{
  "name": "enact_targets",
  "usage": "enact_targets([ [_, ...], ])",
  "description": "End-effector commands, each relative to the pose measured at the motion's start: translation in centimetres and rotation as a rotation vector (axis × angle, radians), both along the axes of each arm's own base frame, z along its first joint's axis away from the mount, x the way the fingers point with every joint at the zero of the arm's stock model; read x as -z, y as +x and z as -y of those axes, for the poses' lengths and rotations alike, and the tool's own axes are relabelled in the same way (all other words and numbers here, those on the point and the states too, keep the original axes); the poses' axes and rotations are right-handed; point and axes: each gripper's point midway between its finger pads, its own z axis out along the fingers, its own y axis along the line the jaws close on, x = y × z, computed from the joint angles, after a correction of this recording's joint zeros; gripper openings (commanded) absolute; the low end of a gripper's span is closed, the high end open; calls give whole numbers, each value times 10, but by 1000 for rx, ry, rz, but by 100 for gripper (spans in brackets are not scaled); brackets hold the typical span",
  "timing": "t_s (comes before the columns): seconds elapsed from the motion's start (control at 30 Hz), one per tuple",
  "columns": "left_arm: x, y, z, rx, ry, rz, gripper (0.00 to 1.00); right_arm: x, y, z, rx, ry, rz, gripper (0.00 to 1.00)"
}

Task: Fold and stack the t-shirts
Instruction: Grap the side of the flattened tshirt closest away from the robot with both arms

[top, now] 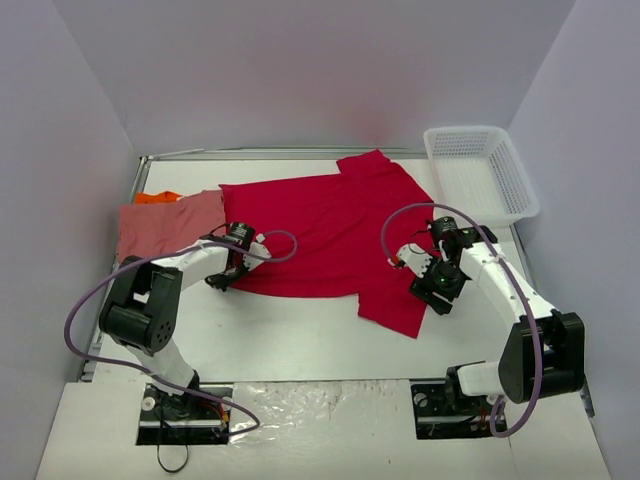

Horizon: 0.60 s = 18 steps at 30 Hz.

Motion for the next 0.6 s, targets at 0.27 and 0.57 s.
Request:
enact_targets([
  [0.27,8,5,-25,-117,29,9,2,28,-19,-34,-172,32,-145,57],
  [0.57,13,1,-24,-111,20,-15,2,29,-31,-65,-302,39,-124,56],
])
